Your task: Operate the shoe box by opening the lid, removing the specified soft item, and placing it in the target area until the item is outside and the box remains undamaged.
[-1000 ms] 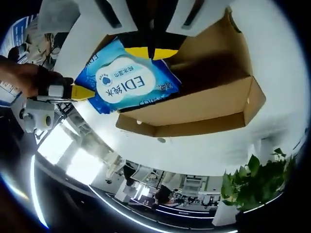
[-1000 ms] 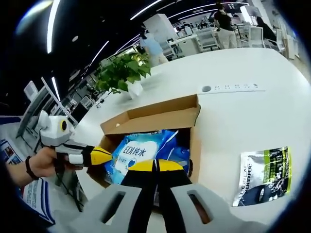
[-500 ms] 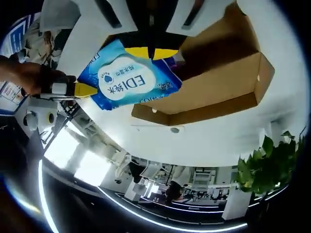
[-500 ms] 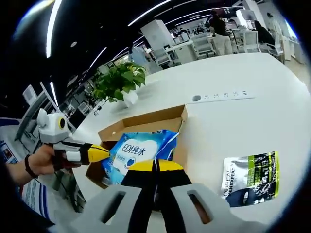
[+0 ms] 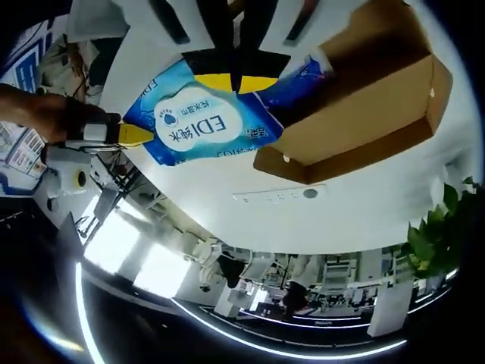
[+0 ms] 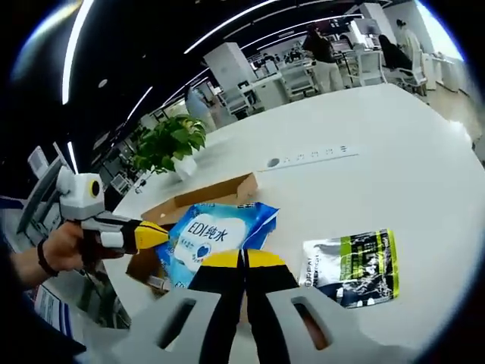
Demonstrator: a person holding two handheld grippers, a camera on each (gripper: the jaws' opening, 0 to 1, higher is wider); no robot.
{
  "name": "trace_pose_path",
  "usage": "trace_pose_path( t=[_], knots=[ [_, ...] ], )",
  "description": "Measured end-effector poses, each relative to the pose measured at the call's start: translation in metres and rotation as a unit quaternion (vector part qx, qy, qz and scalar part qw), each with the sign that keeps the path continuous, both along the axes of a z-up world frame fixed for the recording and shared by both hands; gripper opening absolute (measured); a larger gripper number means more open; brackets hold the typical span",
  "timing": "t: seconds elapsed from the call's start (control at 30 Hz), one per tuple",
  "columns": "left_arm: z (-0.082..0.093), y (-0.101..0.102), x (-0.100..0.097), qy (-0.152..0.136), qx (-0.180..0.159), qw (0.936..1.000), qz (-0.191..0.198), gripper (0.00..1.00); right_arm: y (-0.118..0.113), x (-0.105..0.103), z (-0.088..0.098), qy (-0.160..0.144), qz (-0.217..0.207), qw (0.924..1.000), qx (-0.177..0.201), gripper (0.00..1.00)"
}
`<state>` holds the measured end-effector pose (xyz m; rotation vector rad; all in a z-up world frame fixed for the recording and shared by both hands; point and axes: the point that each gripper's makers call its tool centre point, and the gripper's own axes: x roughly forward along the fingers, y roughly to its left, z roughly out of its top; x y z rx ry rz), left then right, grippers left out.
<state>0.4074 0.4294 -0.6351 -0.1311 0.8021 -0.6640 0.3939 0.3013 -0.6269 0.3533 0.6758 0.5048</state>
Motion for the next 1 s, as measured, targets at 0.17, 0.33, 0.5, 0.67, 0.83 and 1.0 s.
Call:
trace_pose_path(
  t=[0.17,0.33,0.5,0.67,0.83,1.0],
  knots=[
    [0.001,-0.028,0.001,0.002,-0.003,0.9999,-0.016,0.0,-0.03,-0.004,0.002,-0.001,-0.02,0.9998,-0.003,0.0],
    [-0.001,-0.057,-0.002,0.005,-0.003,0.9994,-0.035,0.0,-0.055,-0.009,0.001,0.0,-0.036,0.9993,-0.006,0.0],
    [-0.004,-0.079,-0.003,0.007,-0.004,0.9987,-0.05,0.0,-0.077,-0.015,-0.005,0.004,-0.054,0.9985,-0.004,0.0],
    [-0.01,-0.094,-0.008,0.011,-0.001,0.9982,-0.06,0.0,-0.091,-0.02,-0.01,0.009,-0.064,0.9979,-0.005,0.0],
    [-0.012,-0.101,-0.008,0.013,-0.002,0.9981,-0.06,0.0,-0.098,-0.021,-0.013,0.01,-0.07,0.9975,-0.001,0.0],
    [-0.013,-0.106,-0.006,0.014,-0.001,0.9981,-0.059,0.0,-0.102,-0.017,-0.016,0.011,-0.069,0.9976,0.0,0.0]
  ],
)
